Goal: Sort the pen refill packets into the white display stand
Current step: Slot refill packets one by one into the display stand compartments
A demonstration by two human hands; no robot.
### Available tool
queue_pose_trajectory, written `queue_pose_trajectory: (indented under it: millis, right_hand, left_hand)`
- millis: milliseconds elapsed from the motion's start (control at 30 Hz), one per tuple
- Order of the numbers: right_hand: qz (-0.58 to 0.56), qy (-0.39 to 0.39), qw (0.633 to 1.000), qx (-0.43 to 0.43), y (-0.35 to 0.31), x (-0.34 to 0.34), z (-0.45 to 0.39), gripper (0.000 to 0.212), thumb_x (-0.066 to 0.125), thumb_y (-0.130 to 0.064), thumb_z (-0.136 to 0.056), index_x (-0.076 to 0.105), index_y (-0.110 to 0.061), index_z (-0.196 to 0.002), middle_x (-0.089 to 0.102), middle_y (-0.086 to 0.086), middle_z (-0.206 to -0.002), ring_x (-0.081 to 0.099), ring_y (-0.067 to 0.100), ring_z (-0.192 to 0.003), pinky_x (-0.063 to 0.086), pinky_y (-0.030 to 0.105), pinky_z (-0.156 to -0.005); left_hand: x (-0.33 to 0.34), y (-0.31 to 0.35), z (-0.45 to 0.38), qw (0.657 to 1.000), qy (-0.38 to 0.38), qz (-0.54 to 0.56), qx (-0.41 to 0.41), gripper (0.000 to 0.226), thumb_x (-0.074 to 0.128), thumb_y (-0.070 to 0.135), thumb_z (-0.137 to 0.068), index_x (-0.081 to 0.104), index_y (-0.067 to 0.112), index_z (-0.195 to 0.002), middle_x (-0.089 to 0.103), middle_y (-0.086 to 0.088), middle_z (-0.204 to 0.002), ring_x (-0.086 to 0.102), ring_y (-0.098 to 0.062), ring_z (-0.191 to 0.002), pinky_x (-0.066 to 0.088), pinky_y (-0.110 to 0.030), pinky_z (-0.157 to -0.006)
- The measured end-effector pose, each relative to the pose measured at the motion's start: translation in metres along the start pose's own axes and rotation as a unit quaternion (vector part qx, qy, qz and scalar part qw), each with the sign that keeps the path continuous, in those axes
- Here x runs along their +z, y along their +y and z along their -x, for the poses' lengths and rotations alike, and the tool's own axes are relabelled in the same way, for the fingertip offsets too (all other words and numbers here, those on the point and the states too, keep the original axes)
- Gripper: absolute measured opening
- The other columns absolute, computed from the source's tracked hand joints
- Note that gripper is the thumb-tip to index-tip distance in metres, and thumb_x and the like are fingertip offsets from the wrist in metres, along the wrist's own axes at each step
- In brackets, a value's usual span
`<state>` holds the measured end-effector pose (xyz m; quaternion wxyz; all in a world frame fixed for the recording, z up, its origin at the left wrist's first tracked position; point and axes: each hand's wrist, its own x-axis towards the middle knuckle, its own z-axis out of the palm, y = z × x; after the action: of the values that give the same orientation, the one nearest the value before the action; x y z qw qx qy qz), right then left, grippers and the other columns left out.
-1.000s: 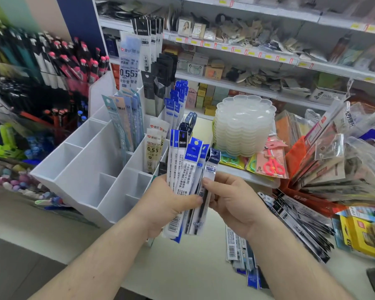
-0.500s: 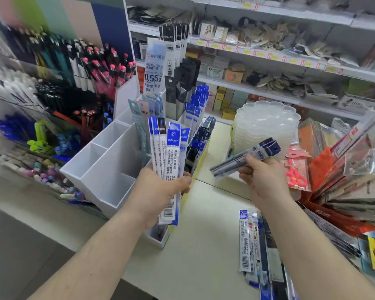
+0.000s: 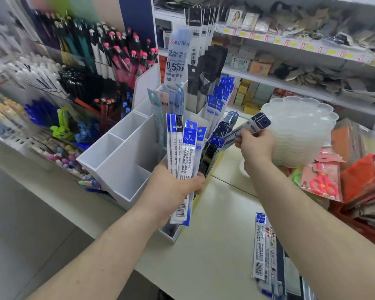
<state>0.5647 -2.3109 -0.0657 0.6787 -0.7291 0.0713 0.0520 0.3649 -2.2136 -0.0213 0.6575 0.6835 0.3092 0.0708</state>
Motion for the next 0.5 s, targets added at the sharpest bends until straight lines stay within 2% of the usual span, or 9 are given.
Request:
queue_pose_trajectory:
  millis: [167, 200, 333, 500]
  right_hand:
    - [0.035, 0.009, 0.999, -0.009, 0.004, 0.012, -0.01, 0.008, 0.061, -0.021, -0.089, 0.059, -0.024, -0.081, 0.069, 0.001, -0.077, 0.069, 0.022, -0.072, 0.061, 0.047, -0.078]
    - [0.05, 0.018, 0.998, -0.018, 0.006, 0.011, -0.013, 0.007, 0.06, -0.028, -0.085, 0.06, -0.025, -0.078, 0.07, 0.001, -0.077, 0.071, 0.024, -0.075, 0.06, 0.049, -0.078]
    - [0.084, 0.053, 0.994, -0.04, 0.018, 0.003, -0.025, 0.024, 0.055, -0.046, -0.067, 0.061, -0.024, -0.073, 0.073, 0.002, -0.076, 0.071, 0.028, -0.075, 0.059, 0.052, -0.075]
    - [0.111, 0.051, 0.99, -0.064, 0.013, 0.0, -0.016, 0.03, 0.054, -0.047, -0.059, 0.061, -0.022, -0.072, 0.071, 0.004, -0.072, 0.07, 0.03, -0.072, 0.059, 0.052, -0.07]
  left_hand:
    - [0.0, -0.001, 0.001, 1.0, -0.002, -0.011, 0.001, 0.025, 0.079, 0.01, -0.08, 0.063, 0.013, -0.099, 0.073, -0.007, -0.081, 0.071, -0.019, -0.075, 0.059, -0.027, -0.07]
    - [-0.001, -0.001, 0.001, 1.0, -0.007, -0.009, 0.001, 0.024, 0.078, 0.009, -0.081, 0.062, 0.015, -0.097, 0.073, -0.006, -0.08, 0.071, -0.017, -0.072, 0.059, -0.027, -0.07]
    - [-0.003, -0.002, 0.004, 1.0, -0.015, 0.003, -0.002, 0.025, 0.078, 0.009, -0.081, 0.061, 0.016, -0.097, 0.073, -0.006, -0.079, 0.07, -0.013, -0.067, 0.057, -0.019, -0.062]
    - [-0.008, -0.002, -0.003, 0.999, -0.031, 0.001, -0.009, 0.024, 0.077, 0.009, -0.082, 0.063, 0.011, -0.102, 0.072, -0.002, -0.073, 0.068, -0.009, -0.063, 0.053, -0.014, -0.056]
